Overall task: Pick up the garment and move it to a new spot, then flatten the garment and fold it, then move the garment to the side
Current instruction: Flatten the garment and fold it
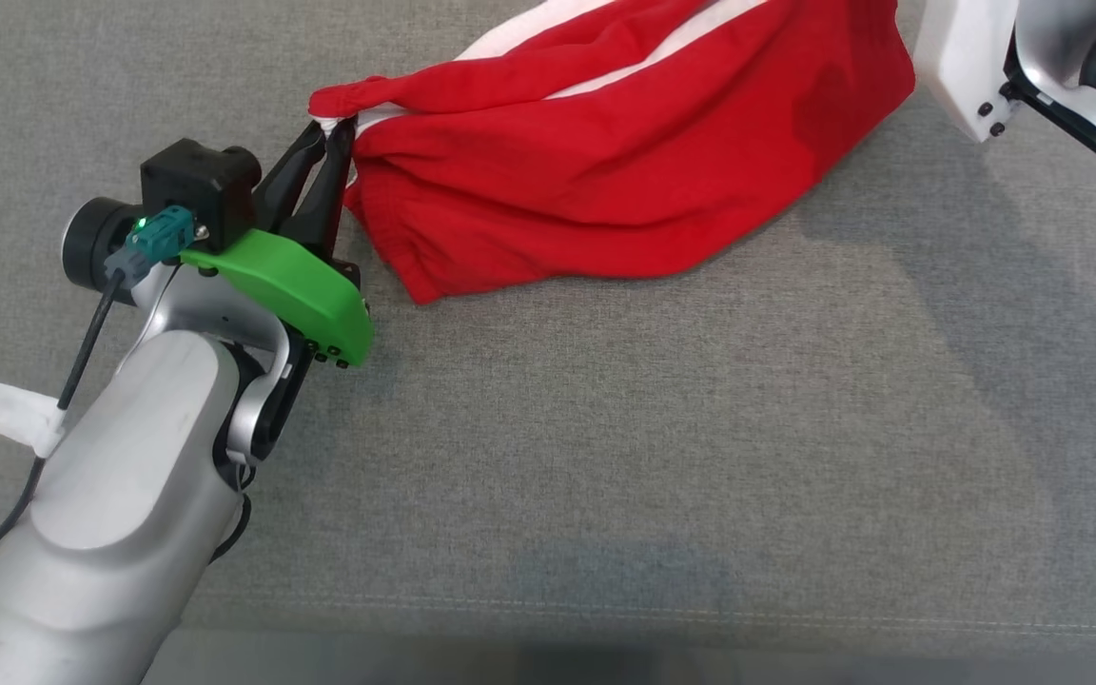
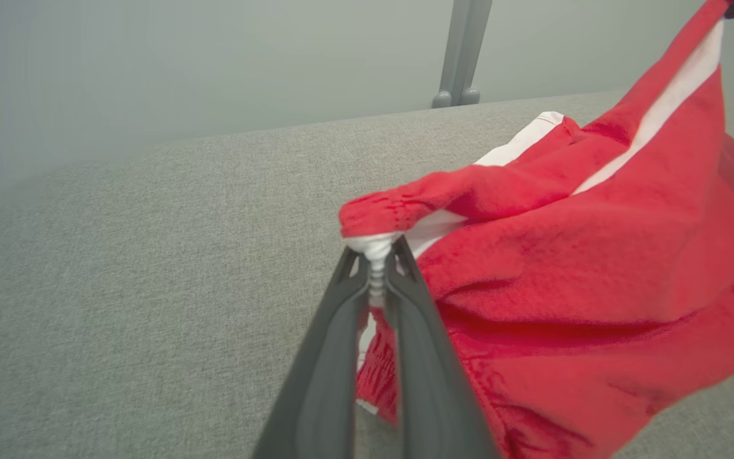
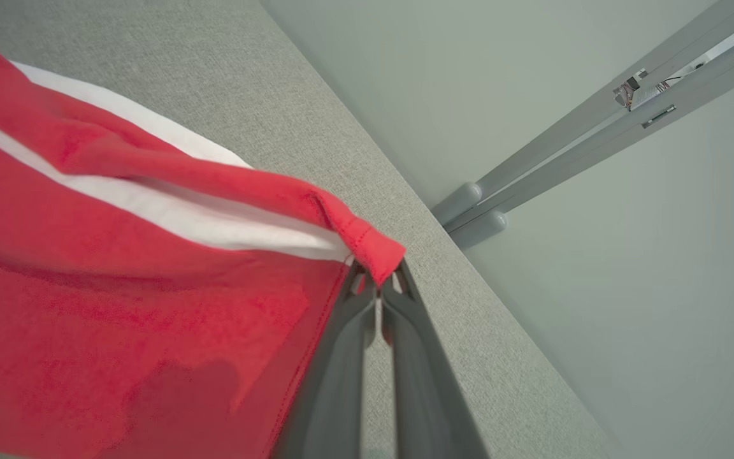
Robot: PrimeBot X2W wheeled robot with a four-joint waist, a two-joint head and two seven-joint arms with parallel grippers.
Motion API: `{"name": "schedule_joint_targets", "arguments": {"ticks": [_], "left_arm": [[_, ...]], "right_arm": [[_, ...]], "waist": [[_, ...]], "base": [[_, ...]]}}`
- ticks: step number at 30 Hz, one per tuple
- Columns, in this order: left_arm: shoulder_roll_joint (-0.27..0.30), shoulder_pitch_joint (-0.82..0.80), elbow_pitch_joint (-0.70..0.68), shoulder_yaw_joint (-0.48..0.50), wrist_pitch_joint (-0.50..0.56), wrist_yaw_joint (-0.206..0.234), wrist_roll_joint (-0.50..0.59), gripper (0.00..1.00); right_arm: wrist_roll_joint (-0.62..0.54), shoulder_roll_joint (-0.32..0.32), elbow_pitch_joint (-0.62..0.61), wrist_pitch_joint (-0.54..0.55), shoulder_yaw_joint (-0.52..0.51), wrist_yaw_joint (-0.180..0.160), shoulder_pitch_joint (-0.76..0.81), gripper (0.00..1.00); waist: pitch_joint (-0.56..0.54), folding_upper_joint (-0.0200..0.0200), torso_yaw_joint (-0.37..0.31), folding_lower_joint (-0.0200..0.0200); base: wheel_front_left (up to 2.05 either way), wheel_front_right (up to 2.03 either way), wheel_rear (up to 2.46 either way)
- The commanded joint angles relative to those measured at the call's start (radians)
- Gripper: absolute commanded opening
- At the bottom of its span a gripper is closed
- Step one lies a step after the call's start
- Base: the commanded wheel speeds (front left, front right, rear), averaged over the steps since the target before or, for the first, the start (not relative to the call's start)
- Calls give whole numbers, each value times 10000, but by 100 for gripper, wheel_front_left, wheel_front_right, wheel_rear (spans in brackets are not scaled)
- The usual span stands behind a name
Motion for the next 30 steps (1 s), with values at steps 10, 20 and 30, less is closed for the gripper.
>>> {"name": "schedule_joint_targets", "arguments": {"ticks": [10, 20, 30], "left_arm": [[-482, -1110, 1246, -37, -104, -10, 83, 0], [-856, -1479, 2160, 8, 10, 109, -157, 100], [-884, -1075, 2437, 316, -601, 202, -455, 100]], "right_arm": [[708, 685, 2191, -948, 1310, -19, -1385, 0], [1248, 1198, 3627, -1337, 1596, -19, -1555, 100], [1936, 1402, 4340, -1926, 1522, -18, -1041, 100]], "waist": [[625, 0, 479, 0], [704, 0, 582, 0], [155, 0, 511, 0]], "base": [[0, 0, 0], [0, 0, 0], [0, 0, 0]]}}
